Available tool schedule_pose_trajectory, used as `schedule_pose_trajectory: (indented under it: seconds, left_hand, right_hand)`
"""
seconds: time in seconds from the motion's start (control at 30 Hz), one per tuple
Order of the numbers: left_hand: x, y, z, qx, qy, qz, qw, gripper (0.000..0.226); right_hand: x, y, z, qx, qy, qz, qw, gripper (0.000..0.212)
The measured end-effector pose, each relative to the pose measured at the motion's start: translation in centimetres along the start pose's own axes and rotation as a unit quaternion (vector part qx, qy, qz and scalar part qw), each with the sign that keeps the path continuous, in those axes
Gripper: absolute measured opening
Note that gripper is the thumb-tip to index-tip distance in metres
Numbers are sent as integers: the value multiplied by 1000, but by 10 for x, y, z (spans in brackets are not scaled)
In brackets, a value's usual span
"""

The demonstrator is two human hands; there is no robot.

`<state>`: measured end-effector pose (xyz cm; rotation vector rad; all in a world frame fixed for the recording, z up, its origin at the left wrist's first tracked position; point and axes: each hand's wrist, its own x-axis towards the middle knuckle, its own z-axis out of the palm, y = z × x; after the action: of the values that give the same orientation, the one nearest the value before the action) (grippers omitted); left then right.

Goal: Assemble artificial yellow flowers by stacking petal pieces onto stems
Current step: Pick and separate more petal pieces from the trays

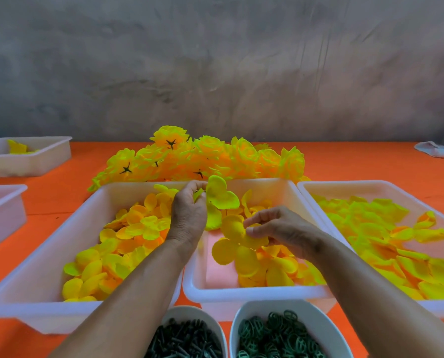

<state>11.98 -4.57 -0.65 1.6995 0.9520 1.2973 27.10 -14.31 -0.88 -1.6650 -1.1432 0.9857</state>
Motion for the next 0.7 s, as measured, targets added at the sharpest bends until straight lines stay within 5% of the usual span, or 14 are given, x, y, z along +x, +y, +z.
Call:
schedule_pose_trajectory:
  seconds: [0.7]
  left_hand:
    - [-8, 8, 0, -50, -106, 9, 993, 46]
  right_hand:
    - [5, 3, -2, 37, 168, -58, 983, 33]
